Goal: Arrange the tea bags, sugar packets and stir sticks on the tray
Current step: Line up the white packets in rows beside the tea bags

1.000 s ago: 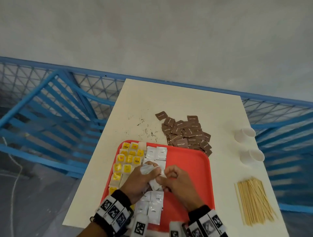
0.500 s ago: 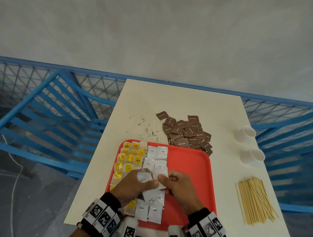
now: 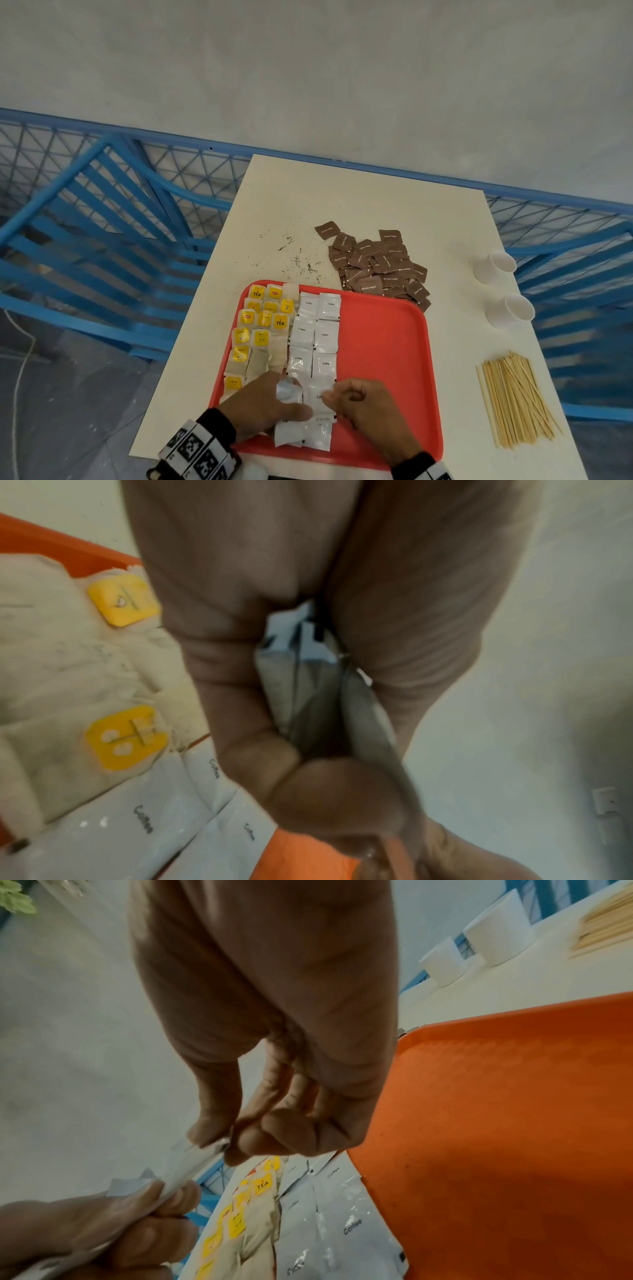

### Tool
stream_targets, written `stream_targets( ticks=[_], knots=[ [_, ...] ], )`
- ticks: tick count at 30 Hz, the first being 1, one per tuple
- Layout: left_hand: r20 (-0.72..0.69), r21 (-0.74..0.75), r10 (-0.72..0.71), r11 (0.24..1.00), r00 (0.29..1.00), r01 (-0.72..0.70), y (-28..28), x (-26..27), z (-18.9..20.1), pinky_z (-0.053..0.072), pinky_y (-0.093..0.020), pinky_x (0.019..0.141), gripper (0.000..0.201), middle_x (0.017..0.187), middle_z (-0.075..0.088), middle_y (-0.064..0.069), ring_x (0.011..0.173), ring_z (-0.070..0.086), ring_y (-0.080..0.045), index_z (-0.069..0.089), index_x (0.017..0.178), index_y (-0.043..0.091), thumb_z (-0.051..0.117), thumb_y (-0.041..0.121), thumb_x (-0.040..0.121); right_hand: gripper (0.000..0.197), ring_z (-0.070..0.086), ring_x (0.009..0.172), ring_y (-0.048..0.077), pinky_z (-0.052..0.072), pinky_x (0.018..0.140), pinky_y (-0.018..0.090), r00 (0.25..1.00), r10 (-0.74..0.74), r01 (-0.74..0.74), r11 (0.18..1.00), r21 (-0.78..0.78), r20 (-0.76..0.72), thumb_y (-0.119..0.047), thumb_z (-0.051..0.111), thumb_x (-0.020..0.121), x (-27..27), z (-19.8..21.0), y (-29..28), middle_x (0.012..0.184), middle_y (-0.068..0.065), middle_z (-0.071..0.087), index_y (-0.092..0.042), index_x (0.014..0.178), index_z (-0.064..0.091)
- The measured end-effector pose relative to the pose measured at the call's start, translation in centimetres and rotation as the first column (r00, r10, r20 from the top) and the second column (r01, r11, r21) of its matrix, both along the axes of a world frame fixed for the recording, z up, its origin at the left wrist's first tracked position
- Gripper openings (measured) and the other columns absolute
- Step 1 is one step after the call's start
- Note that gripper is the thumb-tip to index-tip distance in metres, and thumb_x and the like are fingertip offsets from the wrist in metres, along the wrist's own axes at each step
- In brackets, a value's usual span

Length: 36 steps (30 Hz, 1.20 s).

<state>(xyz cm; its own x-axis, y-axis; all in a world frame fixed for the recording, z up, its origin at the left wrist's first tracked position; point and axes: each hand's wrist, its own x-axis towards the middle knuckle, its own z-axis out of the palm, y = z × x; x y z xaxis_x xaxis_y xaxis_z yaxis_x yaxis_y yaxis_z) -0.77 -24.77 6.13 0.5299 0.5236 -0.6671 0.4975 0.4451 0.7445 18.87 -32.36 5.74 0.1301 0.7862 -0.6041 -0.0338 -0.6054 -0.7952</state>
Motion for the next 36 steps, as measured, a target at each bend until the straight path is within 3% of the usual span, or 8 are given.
stream_targets(
  ticks=[2, 4, 10, 19, 23, 30, 33, 36],
  knots=[
    [-0.033, 0.014, 0.006, 1.000, 0.999, -0.005, 0.1, -0.7, -0.9, 0.054, -0.018, 0.075, 0.044, 0.096, 0.075, 0.002, 0.085, 0.069, -0.001, 0.068, 0.104, 0.017, 0.085, 0.045, 0.074, 0.017, 0.052, 0.050, 0.004, 0.042, 0.050, 0.016, 0.999, 0.029, -0.030, 1.000, 0.005, 0.025, -0.016, 0.081, 0.081, -0.4, 0.0, 0.3, 0.063, 0.000, 0.067, -0.001, 0.083, 0.074],
    [-0.014, 0.022, 0.053, 0.998, 0.999, -0.053, 0.0, -1.9, -1.7, 0.053, -0.022, 0.069, 0.034, 0.092, 0.075, -0.009, 0.079, 0.070, -0.011, 0.073, 0.096, 0.007, 0.082, 0.034, 0.076, 0.016, 0.053, 0.056, 0.006, 0.044, 0.054, 0.017, 0.996, 0.002, -0.004, 1.000, 0.017, 0.084, -0.017, 0.078, 0.084, -0.3, -0.4, 1.2, 0.064, 0.003, 0.068, -0.001, 0.082, 0.075],
    [-0.056, 0.035, 0.233, 0.972, 0.971, -0.232, 0.1, -5.5, -2.8, 0.053, -0.024, 0.062, 0.008, 0.071, 0.072, -0.001, 0.066, 0.069, -0.009, 0.071, 0.084, 0.006, 0.077, 0.011, 0.083, 0.009, 0.054, 0.051, 0.009, 0.045, 0.049, 0.018, 0.976, -0.055, 0.069, 0.996, -0.059, 0.213, 0.000, 0.070, 0.087, -1.5, -3.6, 5.0, 0.060, 0.004, 0.062, 0.001, 0.078, 0.069],
    [-0.044, 0.008, 0.308, 0.951, 0.950, -0.308, 0.7, -7.4, -3.3, 0.051, -0.022, 0.054, 0.011, 0.071, 0.071, -0.002, 0.066, 0.070, -0.013, 0.069, 0.086, 0.005, 0.078, 0.012, 0.083, 0.012, 0.062, 0.055, 0.011, 0.053, 0.052, 0.024, 0.917, -0.070, 0.117, 0.988, -0.097, 0.394, -0.009, 0.079, 0.077, -3.4, -5.8, 7.3, 0.069, 0.005, 0.072, -0.001, 0.074, 0.070],
    [0.011, -0.035, 0.327, 0.945, 0.945, -0.326, 1.1, -7.6, -2.9, 0.051, -0.025, 0.056, 0.027, 0.075, 0.071, -0.006, 0.070, 0.070, -0.018, 0.069, 0.089, 0.004, 0.083, 0.023, 0.077, 0.008, 0.070, 0.068, 0.014, 0.062, 0.067, 0.036, 0.892, -0.067, 0.102, 0.993, -0.055, 0.448, -0.005, 0.066, 0.081, -3.3, -5.4, 7.1, 0.073, -0.001, 0.075, -0.008, 0.074, 0.070],
    [0.140, -0.107, 0.410, 0.911, 0.902, -0.397, 2.0, -6.7, -1.8, 0.047, -0.026, 0.052, 0.057, 0.081, 0.066, -0.014, 0.071, 0.064, -0.025, 0.066, 0.098, -0.002, 0.078, 0.045, 0.069, 0.015, 0.061, 0.066, -0.001, 0.049, 0.060, 0.012, 0.857, 0.046, -0.091, 0.994, 0.062, 0.513, -0.024, 0.071, 0.088, -4.2, -2.6, 6.7, 0.075, -0.005, 0.072, -0.013, 0.079, 0.073],
    [0.204, -0.090, 0.463, 0.886, 0.863, -0.455, 2.5, -5.2, -1.0, 0.052, -0.034, 0.063, 0.051, 0.085, 0.065, -0.014, 0.076, 0.064, -0.026, 0.067, 0.099, 0.001, 0.080, 0.042, 0.071, 0.043, 0.057, 0.057, 0.003, 0.046, 0.057, 0.015, 0.913, 0.195, -0.241, 0.966, 0.090, 0.358, -0.053, 0.072, 0.083, -5.0, 0.7, 6.0, 0.073, 0.001, 0.072, -0.011, 0.074, 0.072],
    [0.264, -0.052, 0.446, 0.892, 0.855, -0.449, 2.7, -3.2, 0.0, 0.048, -0.036, 0.064, 0.043, 0.083, 0.063, -0.014, 0.074, 0.059, -0.026, 0.067, 0.096, 0.001, 0.077, 0.039, 0.077, 0.037, 0.057, 0.053, 0.008, 0.045, 0.054, 0.018, 0.909, 0.325, -0.362, 0.926, 0.109, 0.260, -0.047, 0.075, 0.083, -5.6, 2.6, 5.1, 0.069, 0.006, 0.071, -0.011, 0.071, 0.071]
  ],
)
